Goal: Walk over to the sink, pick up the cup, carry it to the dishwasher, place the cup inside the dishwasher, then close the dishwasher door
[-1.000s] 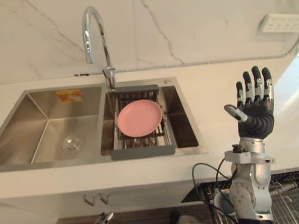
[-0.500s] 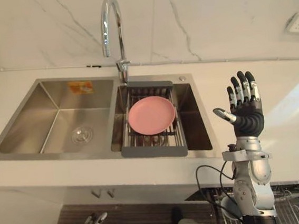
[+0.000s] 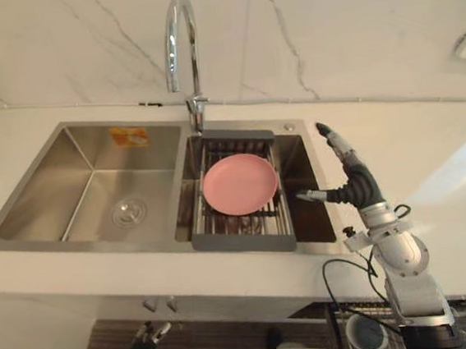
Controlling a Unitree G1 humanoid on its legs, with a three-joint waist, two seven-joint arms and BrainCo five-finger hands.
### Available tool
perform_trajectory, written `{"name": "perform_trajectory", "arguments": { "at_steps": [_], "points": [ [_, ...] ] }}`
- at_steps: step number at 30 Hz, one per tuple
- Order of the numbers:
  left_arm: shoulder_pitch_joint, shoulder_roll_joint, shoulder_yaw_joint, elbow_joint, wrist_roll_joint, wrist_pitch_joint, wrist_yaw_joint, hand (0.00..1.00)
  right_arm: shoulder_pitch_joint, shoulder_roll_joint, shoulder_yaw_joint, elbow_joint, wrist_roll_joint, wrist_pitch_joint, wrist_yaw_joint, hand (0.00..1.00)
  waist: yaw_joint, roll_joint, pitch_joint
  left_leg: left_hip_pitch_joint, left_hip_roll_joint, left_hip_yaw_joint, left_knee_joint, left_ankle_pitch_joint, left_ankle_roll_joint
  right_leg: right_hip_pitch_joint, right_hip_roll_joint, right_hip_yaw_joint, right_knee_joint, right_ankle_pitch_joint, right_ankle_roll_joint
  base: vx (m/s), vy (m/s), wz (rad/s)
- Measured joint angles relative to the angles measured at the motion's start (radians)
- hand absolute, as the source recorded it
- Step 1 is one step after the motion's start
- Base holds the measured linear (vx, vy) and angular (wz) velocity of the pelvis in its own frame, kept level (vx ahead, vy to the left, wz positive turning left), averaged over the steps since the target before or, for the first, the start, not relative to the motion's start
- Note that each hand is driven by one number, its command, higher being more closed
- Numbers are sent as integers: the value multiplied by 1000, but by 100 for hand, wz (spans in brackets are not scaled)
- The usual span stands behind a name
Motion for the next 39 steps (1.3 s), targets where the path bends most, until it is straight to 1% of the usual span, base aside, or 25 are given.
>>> {"name": "perform_trajectory", "arguments": {
  "at_steps": [4, 7, 8, 9, 10, 14, 15, 16, 18, 20, 24, 27, 29, 32, 34, 39],
  "points": [
    [9, 4, 3, 4, 20, 16, -14, 0, -44, -86, 4, -56, -141, 0, 66, 0, -3, -3, -6, -2, -2, 0, -34, 11, -9, -20, -1, 5, 1, -6, -9, -86, -28, -2],
    [10, 8, 3, 5, 21, 27, -16, 0, -86, -123, 45, -57, -228, -1, 90, 0, -8, -7, -16, -8, 1, -1, -51, 26, -13, -35, 0, 5, 6, -2, -15, -17, -9, -1],
    [9, 9, 3, 6, 23, 29, -16, 0, -94, -127, 51, -57, -247, -1, 95, 0, -7, -7, -16, -8, 2, -1, -53, 31, -14, -36, 1, 5, 6, -1, -16, 0, 0, 0],
    [9, 9, 5, 6, 29, 35, -16, 0, -109, -138, 69, -56, -294, -2, 105, 0, -7, -8, -18, -8, 4, -1, -56, 38, -10, -37, 3, 5, 6, 3, -21, 0, 0, 0],
    [9, 10, 6, 6, 32, 42, -17, 0, -125, -139, 85, -56, -342, -5, 105, 0, -7, -10, -21, -7, 6, -1, -59, 39, -10, -37, 4, 4, 6, 7, -16, 0, 0, 0],
    [7, 13, 7, 6, 40, 46, -21, 0, -172, -145, 141, -53, -445, -18, 105, 0, -4, -15, -24, -7, 6, -2, -54, 41, -8, -37, 6, 3, 7, 11, -15, 0, 0, 0],
    [5, 15, 7, 6, 41, 50, -22, 0, -187, -152, 161, -39, -478, -32, 105, 0, -2, -18, -26, -7, 4, -2, -54, 41, -7, -36, 6, 2, 7, 11, -15, 0, 0, 0],
    [1, 17, 7, 6, 41, 53, -22, 0, -192, -159, 175, -35, -509, -33, 106, 0, 3, -20, -27, -8, 0, -3, -53, 41, -6, -36, 6, 2, 7, 11, -15, 0, 0, 0],
    [1, 20, 7, 6, 41, 53, -22, 0, -197, -168, 200, -26, -543, -36, 106, 0, 7, -24, -30, -10, -3, -6, -49, 41, -5, -36, 4, -2, 6, 11, -14, -8, 10, 3],
    [0, 28, 5, 6, 41, 57, -23, 0, -205, -170, 239, 17, -583, -45, 108, 0, 13, -35, -37, -15, -4, -11, -46, 41, -5, -36, 3, -11, 6, 11, -14, -26, 3, 6],
    [-1, 31, 6, 6, 49, 62, -24, 0, -207, -171, 280, 77, -622, -50, 110, 0, 19, -41, -41, -17, -5, -26, -46, 41, -5, -31, 1, -23, 5, 11, -14, -44, -11, 10],
    [0, 31, 6, 6, 49, 63, -24, 0, -207, -172, 311, 100, -672, -36, 116, 0, 21, -40, -41, -20, -4, -30, -45, 42, -6, -31, 1, -25, 0, 11, -14, -57, -15, 3],
    [-1, 30, 6, 6, 49, 64, -26, 0, -208, -172, 324, 129, -682, -26, 124, 0, 25, -40, -41, -24, -4, -31, -45, 42, -6, -32, 1, -26, 0, 10, -14, -55, -14, 2],
    [-2, 30, 7, 6, 49, 74, -32, 0, -210, -172, 343, 170, -720, 0, 124, 0, 27, -39, -41, -30, -4, -34, -42, 43, -7, -36, 1, -28, 0, 10, -14, -30, -4, 4],
    [-2, 30, 7, 6, 49, 82, -35, 0, -210, -172, 349, 202, -757, 1, 117, 0, 28, -37, -41, -31, -4, -37, -36, 43, -7, -35, 1, -32, 0, 11, -14, -4, -1, 2],
    [-1, 30, 7, 4, 49, 84, -38, 0, -230, -172, 354, 276, -795, 23, 99, 0, 29, -35, -41, -35, -4, -51, -30, 44, -7, -29, -1, -48, 0, 13, -13, -12, 0, 7]
  ]
}}
